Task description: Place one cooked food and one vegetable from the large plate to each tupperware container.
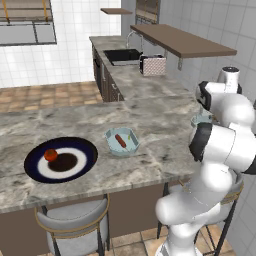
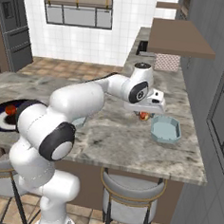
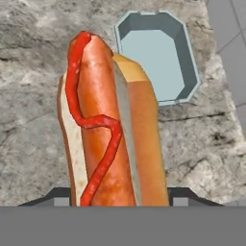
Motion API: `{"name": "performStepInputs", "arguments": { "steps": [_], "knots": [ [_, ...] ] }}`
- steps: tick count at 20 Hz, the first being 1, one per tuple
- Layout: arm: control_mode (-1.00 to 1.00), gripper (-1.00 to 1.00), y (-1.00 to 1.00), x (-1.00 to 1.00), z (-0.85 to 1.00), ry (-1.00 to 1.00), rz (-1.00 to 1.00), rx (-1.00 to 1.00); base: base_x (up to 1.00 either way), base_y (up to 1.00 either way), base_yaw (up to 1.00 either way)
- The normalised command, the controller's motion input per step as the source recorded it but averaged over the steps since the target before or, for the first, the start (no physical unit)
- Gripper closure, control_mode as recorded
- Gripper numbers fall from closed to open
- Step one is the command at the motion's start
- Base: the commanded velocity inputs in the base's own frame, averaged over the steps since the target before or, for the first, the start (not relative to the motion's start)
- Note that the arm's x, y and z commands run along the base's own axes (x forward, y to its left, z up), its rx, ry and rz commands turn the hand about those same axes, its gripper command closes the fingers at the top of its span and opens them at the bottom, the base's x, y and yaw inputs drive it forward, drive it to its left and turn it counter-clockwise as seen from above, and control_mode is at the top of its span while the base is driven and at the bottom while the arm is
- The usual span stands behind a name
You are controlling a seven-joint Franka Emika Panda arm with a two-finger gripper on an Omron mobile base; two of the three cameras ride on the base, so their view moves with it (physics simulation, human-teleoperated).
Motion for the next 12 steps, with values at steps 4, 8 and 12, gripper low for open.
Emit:
{"name": "performStepInputs", "arguments": {
  "steps": [4,8,12],
  "knots": [
    [-1.0,1.0,-0.37,0.7,-0.38,-0.12,0.0,0.0,0.0,0.0,0.0],
    [-1.0,1.0,-0.19,0.6,-0.54,-0.15,0.0,0.0,0.0,0.0,0.0],
    [-1.0,1.0,-0.34,0.54,-0.54,-0.2,0.05,0.0,0.0,0.0,0.0]
  ]
}}
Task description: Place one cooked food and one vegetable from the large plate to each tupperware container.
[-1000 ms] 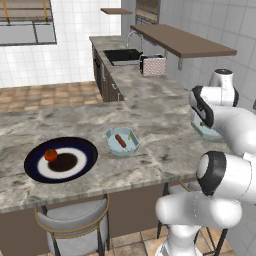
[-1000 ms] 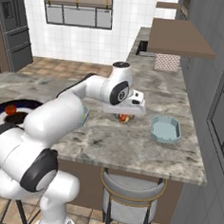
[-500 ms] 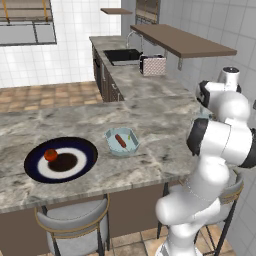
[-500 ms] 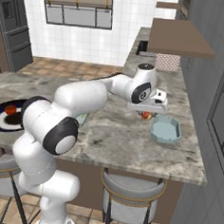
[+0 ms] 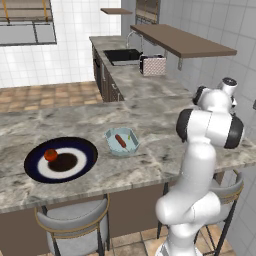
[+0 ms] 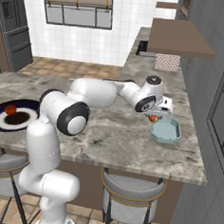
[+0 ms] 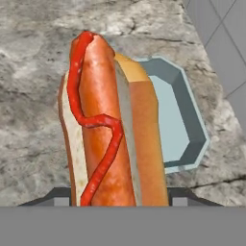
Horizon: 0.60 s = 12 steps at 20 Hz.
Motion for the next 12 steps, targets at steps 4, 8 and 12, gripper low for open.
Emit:
{"name": "performStepInputs", "arguments": {
  "steps": [4,8,12],
  "knots": [
    [-1.0,1.0,-0.42,0.76,-0.39,-0.05,0.14,0.0,0.0,0.0,0.0],
    [-1.0,1.0,-0.26,0.43,-0.16,-0.04,0.2,0.0,0.0,0.0,0.0],
    [-1.0,1.0,-0.27,-0.03,-0.04,0.0,0.25,0.0,0.0,0.0,0.0]
  ]
}}
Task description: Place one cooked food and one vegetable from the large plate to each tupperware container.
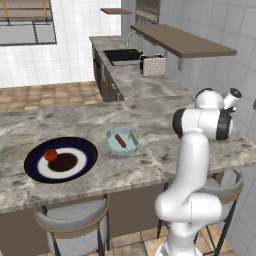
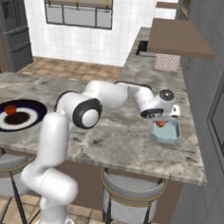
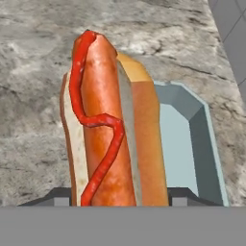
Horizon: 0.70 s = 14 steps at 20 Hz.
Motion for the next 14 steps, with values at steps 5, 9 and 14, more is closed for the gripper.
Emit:
{"name": "performStepInputs", "arguments": {
  "steps": [5,9,14],
  "knots": [
    [-1.0,1.0,-0.15,-0.03,-0.18,0.0,0.08,0.0,0.0,0.0,0.0],
    [-1.0,1.0,0.0,0.21,-0.32,0.0,0.0,-0.03,0.0,0.0,0.0],
    [-1.0,1.0,0.0,0.34,-0.36,0.05,0.0,-0.04,0.0,0.0,0.0]
  ]
}}
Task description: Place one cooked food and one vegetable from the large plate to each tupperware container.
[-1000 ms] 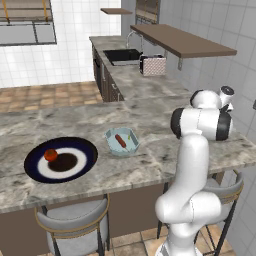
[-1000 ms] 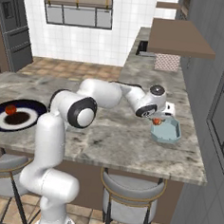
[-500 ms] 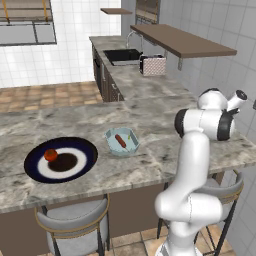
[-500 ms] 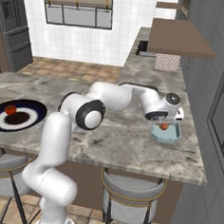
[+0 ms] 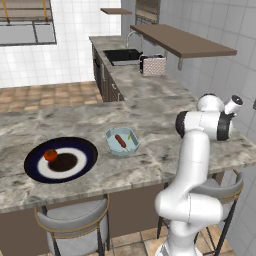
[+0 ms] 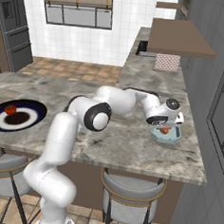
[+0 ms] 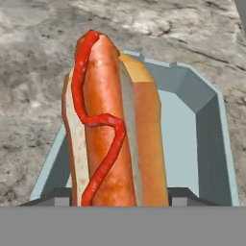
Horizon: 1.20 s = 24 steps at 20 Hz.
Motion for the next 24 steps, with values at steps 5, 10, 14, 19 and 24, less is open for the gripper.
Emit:
{"name": "performStepInputs", "arguments": {
  "steps": [5,10,14,19,24],
  "knots": [
    [-1.0,1.0,0.0,0.32,-0.31,0.13,0.0,-0.01,0.0,0.0,0.0],
    [-1.0,1.0,0.0,0.11,-0.26,0.09,0.01,0.0,0.0,0.0,0.0],
    [-1.0,1.0,0.01,0.11,-0.32,0.14,0.01,0.0,0.0,0.0,0.0],
    [-1.0,-1.0,0.05,0.34,-0.23,0.1,0.02,0.0,0.0,0.0,0.0],
    [-1.0,-1.0,0.05,-0.05,0.16,-0.01,0.01,0.0,0.0,0.0,0.0]
  ]
}}
